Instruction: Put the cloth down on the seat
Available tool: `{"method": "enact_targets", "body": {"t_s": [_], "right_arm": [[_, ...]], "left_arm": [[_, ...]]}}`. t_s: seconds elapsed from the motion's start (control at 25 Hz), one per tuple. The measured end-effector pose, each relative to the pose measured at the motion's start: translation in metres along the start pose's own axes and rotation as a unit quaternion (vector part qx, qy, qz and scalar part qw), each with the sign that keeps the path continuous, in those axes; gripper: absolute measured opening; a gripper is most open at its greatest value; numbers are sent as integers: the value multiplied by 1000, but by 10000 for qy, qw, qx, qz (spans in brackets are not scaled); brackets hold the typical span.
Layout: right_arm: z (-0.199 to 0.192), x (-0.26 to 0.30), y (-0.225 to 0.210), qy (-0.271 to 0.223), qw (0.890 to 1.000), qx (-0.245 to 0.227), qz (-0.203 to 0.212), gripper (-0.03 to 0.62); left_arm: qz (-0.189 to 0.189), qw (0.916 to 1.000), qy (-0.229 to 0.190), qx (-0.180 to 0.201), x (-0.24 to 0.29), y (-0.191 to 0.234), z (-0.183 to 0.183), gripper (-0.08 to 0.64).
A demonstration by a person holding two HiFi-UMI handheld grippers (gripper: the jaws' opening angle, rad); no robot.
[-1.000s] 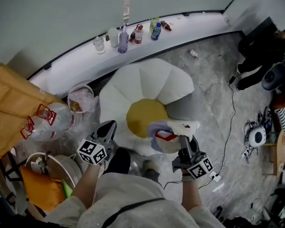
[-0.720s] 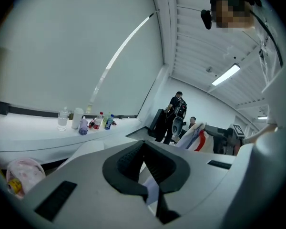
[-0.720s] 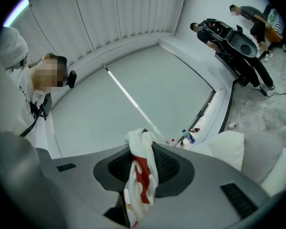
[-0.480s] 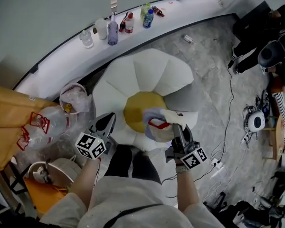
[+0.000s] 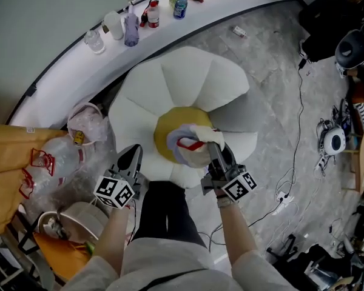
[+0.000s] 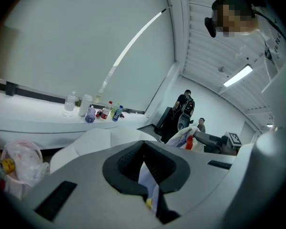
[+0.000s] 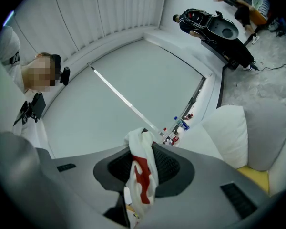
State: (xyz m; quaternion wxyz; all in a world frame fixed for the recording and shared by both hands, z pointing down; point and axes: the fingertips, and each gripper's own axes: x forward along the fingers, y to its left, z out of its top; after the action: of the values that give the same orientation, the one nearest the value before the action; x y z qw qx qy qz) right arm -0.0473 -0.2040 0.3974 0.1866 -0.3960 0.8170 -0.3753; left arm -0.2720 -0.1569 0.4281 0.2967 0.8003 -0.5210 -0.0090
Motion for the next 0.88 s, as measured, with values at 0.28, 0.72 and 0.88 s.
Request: {"method": "enact_targets", "body": {"t_s": [0.28, 0.72, 0.88], "right_arm": [[-22, 8, -57, -6, 9997, 214, -104, 110], [-43, 17, -130, -100, 9977, 554, -370, 110], [-49, 25, -151, -139, 9970, 658, -389, 110]], "left_arm": [[8, 10000, 53, -26, 32, 6, -36, 13], [151, 9997, 167, -102, 74, 26, -75, 14], [130, 9996, 201, -128, 90, 31, -89, 14]]}}
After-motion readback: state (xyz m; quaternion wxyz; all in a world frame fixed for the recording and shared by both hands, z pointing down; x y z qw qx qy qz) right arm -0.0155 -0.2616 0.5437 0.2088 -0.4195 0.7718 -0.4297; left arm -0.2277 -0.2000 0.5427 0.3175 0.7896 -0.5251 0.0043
